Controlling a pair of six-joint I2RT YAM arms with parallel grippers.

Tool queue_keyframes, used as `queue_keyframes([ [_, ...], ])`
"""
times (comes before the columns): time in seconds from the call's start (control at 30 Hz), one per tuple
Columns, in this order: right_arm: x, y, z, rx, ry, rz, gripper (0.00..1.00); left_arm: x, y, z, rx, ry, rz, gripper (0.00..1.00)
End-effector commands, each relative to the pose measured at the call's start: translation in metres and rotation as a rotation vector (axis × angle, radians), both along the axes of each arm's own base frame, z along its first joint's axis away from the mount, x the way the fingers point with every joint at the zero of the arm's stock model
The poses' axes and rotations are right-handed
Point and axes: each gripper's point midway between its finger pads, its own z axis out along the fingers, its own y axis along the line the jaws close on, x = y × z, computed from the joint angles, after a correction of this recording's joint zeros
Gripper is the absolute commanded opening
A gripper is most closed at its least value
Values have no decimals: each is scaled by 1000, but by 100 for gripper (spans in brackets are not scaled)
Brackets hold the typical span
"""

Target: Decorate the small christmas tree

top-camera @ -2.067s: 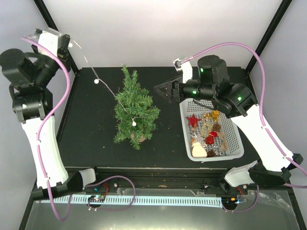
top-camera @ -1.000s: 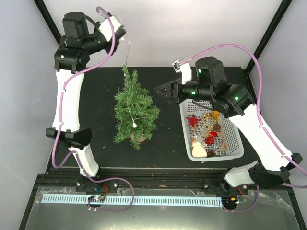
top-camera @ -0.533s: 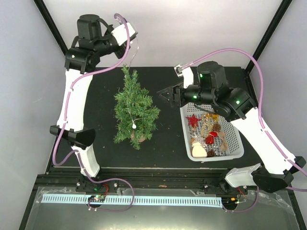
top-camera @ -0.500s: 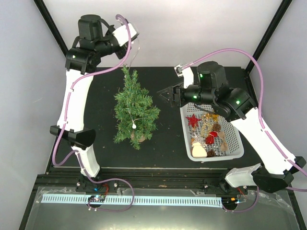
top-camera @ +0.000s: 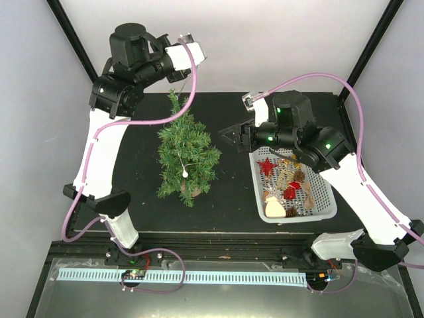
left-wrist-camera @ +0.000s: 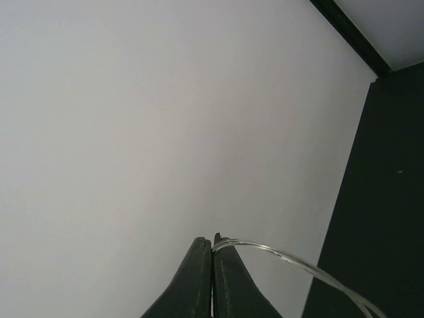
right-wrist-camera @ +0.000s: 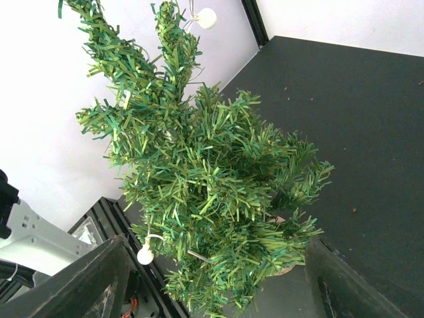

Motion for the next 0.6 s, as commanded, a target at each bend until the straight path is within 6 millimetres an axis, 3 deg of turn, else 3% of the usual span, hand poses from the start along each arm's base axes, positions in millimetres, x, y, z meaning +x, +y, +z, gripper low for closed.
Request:
queue_keyframes([
  [0.0,0,-4,14,43,-42,-17,74,-9,-4,16,87,-138,50,2],
  [0.2,-1,-7,13,52,-42,-28,74,-14,-21,10,174,-194,68,2],
  [0.57,-1,-16,9,60,-43,-60,73,-42,-44,19,293,-367,131,1],
])
